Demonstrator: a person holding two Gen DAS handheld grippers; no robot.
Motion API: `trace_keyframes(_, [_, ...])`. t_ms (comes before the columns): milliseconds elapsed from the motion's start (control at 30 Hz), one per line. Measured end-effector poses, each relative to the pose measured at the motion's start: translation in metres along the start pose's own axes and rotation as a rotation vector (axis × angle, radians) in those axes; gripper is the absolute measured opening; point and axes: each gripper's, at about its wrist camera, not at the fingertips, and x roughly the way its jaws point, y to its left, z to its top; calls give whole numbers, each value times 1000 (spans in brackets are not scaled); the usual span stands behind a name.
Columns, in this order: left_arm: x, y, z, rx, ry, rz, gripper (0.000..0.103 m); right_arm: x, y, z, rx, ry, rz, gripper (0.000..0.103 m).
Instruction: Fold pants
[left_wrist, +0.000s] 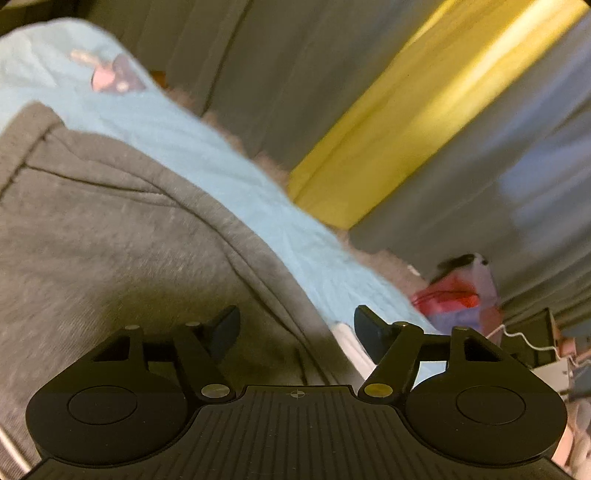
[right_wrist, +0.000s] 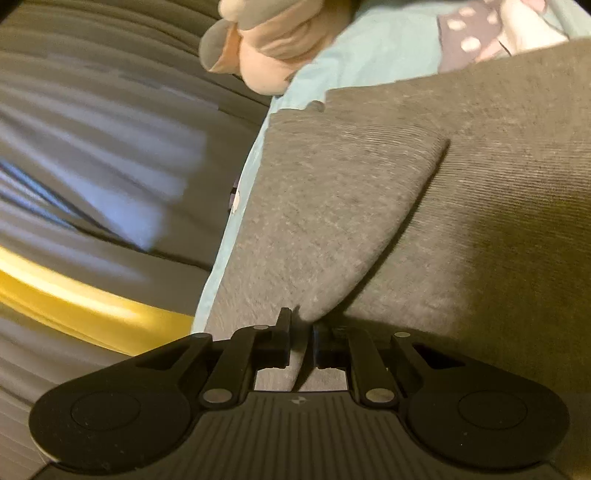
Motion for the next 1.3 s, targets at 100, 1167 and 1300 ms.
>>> trace_keyframes(100, [18,11,10,-60,28,29,64,1,-4,10,28,6,13,12])
trace_keyframes(1167, [-215,229,-159,-230,-271,-12,81,-140,-42,22,-74,-54,-124,33])
trace_keyframes(1300, [-193,242,-134,-270,-226,45,80,-128,-41,23,-59,-32,-120,33])
